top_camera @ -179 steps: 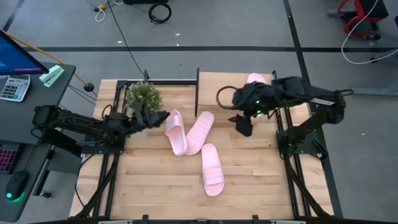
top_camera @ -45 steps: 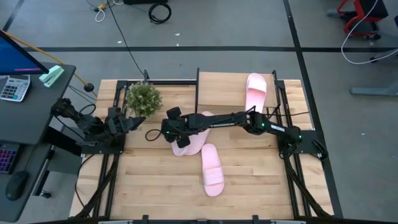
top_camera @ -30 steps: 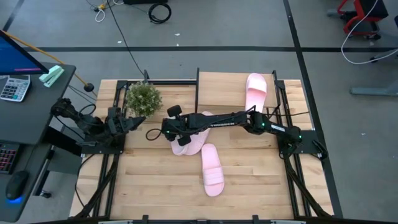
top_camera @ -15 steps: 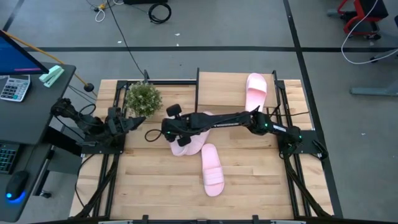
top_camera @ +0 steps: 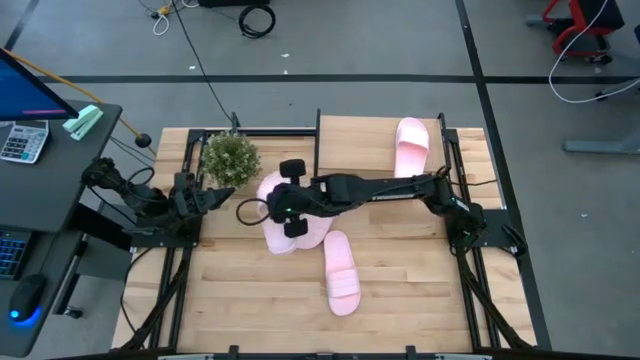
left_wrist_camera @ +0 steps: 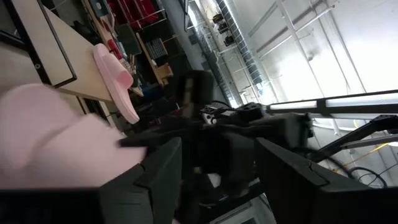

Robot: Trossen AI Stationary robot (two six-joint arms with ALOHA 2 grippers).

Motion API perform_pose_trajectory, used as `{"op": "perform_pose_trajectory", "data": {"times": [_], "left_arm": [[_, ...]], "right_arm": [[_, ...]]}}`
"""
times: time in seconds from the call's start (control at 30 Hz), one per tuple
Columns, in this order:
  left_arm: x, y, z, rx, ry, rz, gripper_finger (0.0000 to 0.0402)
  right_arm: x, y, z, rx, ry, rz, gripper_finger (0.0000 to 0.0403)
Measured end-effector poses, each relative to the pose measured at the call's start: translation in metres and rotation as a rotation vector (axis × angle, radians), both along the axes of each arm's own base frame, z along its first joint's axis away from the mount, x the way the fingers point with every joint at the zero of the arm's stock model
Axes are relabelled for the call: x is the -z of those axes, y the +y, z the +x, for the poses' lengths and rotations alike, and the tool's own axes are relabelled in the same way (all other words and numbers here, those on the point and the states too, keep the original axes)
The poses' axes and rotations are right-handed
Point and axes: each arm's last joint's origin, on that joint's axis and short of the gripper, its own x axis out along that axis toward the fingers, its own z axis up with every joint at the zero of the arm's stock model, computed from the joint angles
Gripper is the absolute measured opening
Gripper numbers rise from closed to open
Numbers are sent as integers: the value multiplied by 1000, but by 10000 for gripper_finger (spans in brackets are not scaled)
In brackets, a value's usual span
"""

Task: Pick and place slides into the shelf
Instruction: Put the top left pink slide on the shelf

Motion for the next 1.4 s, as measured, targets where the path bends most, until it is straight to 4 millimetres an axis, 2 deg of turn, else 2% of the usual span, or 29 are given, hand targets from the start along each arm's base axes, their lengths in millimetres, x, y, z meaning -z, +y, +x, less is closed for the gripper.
{"op": "perform_pose_trajectory", "data": {"times": [0.17, 0.3, 0.47, 0.8, 0.97, 1.1, 1.4], "left_arm": [[0, 0, 0, 0, 0, 0, 202], [0, 0, 0, 0, 0, 0, 206], [0, 0, 0, -8, 2, -2, 211], [0, 0, 0, -9, 6, 1, 205], [0, 0, 0, -15, 13, 23, 208], [1, 0, 0, -15, 14, 24, 204], [1, 0, 0, -18, 17, 34, 204]], "right_arm": [[-30, -8, -17, 145, -100, -3, 9], [-49, -24, -34, 282, -148, -13, 9], [-62, -48, -55, 424, -145, -9, 9], [-89, -83, -87, 518, -156, -25, 9], [-99, -94, -101, 532, -147, -36, 9], [-95, -96, -115, 548, -122, -27, 9], [-52, -94, -164, 528, -174, 38, 9]]}}
